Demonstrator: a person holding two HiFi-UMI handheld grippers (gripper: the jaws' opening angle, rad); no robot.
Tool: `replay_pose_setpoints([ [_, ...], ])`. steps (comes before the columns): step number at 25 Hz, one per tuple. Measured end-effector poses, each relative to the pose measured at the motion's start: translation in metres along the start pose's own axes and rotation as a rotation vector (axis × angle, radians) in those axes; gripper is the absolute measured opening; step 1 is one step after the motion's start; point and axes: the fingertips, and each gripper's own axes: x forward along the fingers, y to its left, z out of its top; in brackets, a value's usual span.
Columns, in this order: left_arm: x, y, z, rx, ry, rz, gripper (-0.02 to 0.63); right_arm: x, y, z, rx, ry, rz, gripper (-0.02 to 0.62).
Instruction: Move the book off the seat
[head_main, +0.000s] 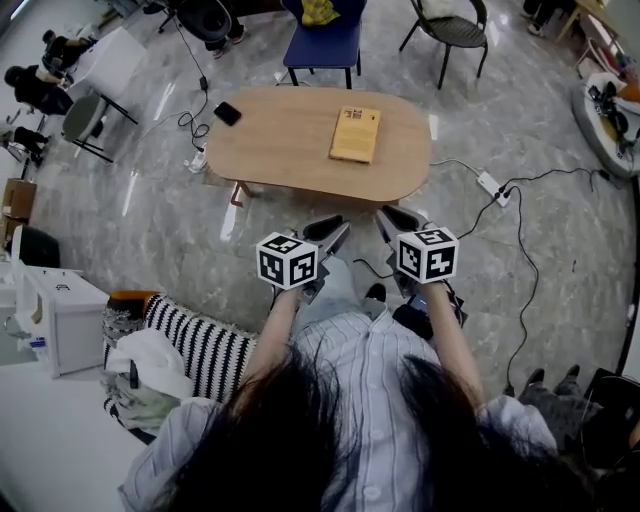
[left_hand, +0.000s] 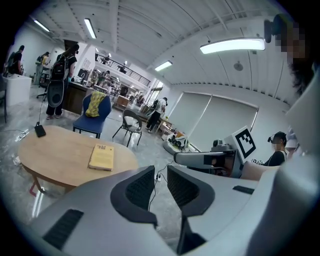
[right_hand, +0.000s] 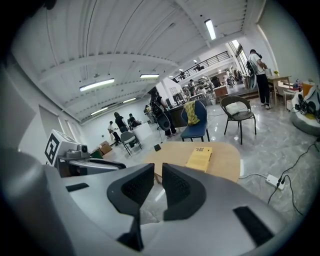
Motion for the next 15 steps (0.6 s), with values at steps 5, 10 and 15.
replay_pose_setpoints([
  [5, -0.009, 0.002, 0.001, 0.007, -0.017, 0.005, 0.089, 0.001, 0.006, 0.003, -0.001, -0.018, 0.001, 0.060],
  [10, -0.014, 0.005, 0.002, 0.010, -0.015, 0.006, 0.089, 0.004, 0.011, 0.005, -0.004, -0.016, 0.000, 0.060],
  [15, -0.015, 0.008, 0.004, 0.009, -0.016, 0.004, 0.089, 0.005, 0.011, 0.007, -0.010, -0.014, -0.008, 0.058],
])
